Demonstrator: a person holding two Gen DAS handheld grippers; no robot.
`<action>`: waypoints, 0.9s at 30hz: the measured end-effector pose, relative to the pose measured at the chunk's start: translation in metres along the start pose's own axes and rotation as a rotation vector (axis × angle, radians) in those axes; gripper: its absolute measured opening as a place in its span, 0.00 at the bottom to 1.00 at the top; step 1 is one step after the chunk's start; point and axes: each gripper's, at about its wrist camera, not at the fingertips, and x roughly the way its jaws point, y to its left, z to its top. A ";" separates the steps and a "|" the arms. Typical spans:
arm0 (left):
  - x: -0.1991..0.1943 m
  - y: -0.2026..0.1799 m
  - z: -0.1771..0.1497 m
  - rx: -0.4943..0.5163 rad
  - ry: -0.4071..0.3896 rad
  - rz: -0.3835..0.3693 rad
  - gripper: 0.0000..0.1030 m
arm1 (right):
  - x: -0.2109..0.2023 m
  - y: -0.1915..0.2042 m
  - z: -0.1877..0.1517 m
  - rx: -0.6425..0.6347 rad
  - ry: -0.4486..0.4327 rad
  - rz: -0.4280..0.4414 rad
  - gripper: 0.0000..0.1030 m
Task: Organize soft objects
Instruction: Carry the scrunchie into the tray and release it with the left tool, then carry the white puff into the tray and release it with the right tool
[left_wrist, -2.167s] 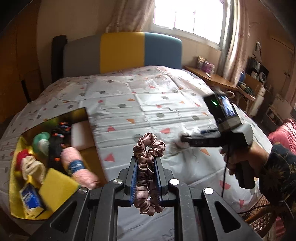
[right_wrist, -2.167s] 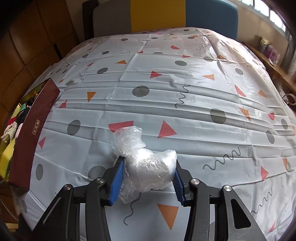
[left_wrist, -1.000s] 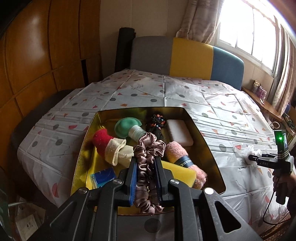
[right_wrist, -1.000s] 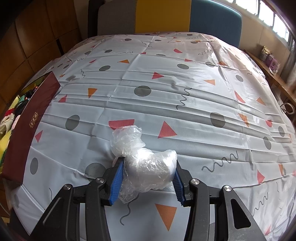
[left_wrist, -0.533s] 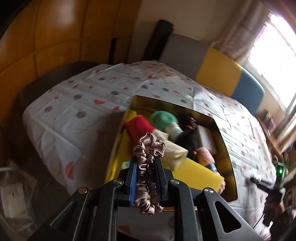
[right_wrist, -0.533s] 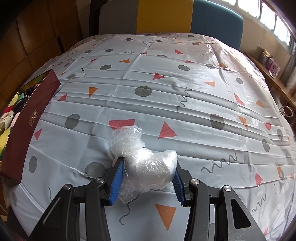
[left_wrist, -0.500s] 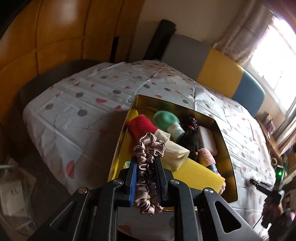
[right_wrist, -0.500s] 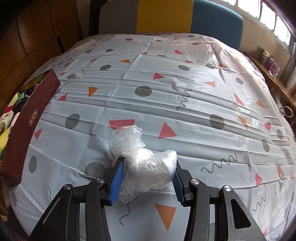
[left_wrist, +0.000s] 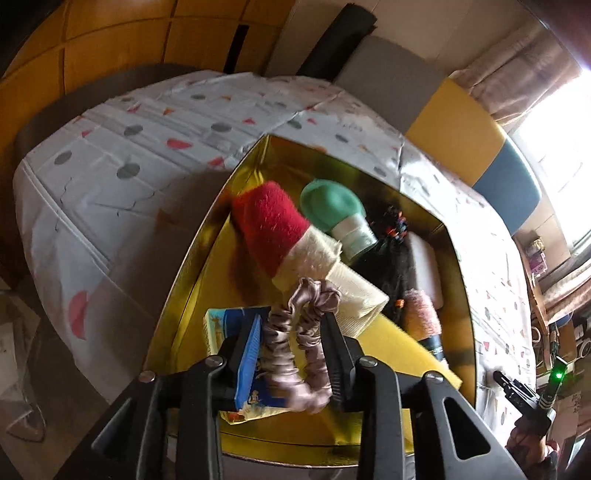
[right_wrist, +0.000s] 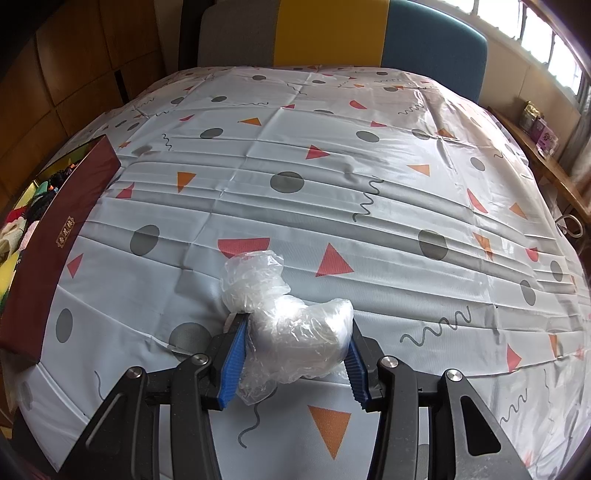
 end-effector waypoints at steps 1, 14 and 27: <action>-0.001 0.000 -0.001 0.005 -0.005 0.010 0.33 | 0.000 0.000 0.000 0.000 0.000 0.000 0.47; -0.045 -0.018 -0.019 0.198 -0.145 0.130 0.33 | 0.000 0.002 0.000 -0.005 0.000 -0.020 0.46; -0.059 -0.021 -0.026 0.220 -0.178 0.089 0.33 | -0.068 0.068 0.051 0.049 -0.164 0.161 0.40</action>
